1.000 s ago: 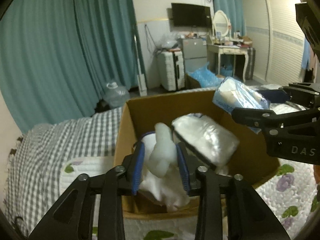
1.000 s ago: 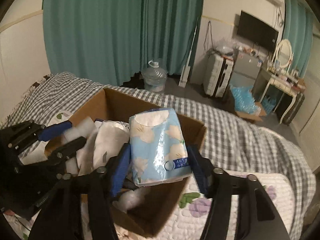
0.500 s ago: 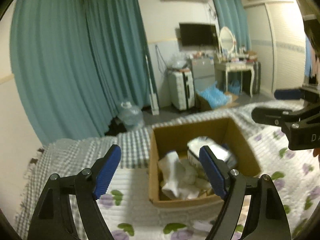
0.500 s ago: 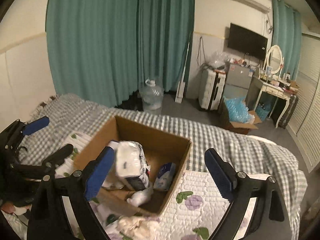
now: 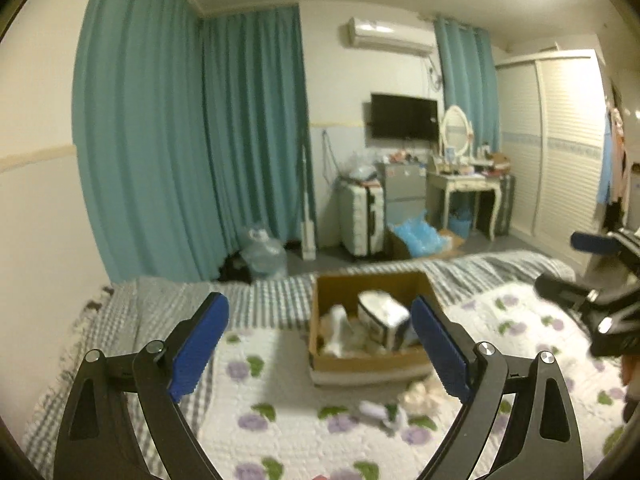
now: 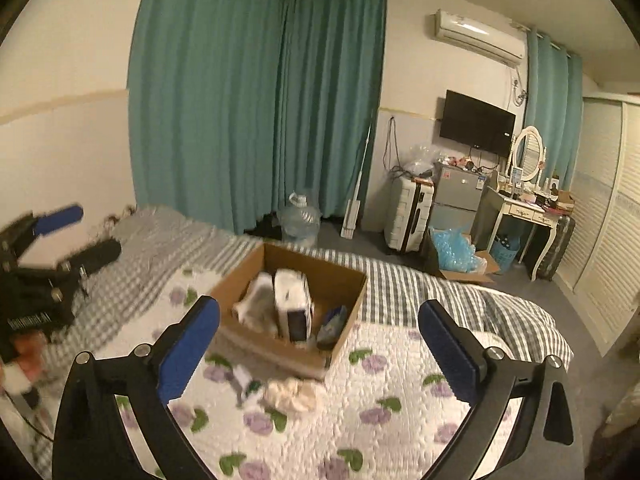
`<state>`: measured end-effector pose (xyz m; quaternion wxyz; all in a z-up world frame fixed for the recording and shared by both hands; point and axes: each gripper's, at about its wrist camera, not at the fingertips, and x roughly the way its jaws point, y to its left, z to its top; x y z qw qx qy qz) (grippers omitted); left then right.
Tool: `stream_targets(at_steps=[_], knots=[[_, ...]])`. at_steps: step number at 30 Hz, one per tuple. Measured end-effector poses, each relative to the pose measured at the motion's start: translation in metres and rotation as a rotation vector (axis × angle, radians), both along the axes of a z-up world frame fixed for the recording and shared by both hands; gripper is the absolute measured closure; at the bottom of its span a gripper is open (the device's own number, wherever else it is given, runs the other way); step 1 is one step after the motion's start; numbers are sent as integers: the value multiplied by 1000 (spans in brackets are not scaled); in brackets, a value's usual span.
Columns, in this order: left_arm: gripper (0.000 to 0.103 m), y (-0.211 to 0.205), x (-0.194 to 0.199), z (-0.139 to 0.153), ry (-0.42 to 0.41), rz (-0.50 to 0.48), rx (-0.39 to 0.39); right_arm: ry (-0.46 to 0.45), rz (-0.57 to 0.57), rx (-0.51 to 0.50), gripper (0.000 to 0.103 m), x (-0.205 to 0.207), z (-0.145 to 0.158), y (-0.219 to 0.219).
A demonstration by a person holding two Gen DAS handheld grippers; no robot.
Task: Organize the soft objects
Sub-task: 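Grasp the cream lace cloth with the right gripper while the left grasps the plush toy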
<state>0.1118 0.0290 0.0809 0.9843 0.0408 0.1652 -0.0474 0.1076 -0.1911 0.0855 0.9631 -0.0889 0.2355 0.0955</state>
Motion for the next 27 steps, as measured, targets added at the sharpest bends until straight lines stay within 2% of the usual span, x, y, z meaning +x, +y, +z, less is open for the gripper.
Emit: stream_targets(at_steps=[5,9,13,16,21,24,27], knots=[[9,-3,-8,-21,65,-31,-25,89,28,-19,3,7,-50,7],[9,-11,1,-52,118,-35,-20,167,33,8,3,21,-94,8],[9,-15,17,-95,214,-31,-34,216,42,-14,3,37,-129,15],[9,-17,33,-129,273,-14,-41,298,37,-30,3,59,-161,17],[9,-25,50,-179,331,5,5,387,21,-115,3,97,-212,17],[9,-27,60,-201,369,7,20,463,-3,-62,3,120,-232,8],[9,-30,69,-218,401,-4,28,513,-12,-23,4,135,-240,2]])
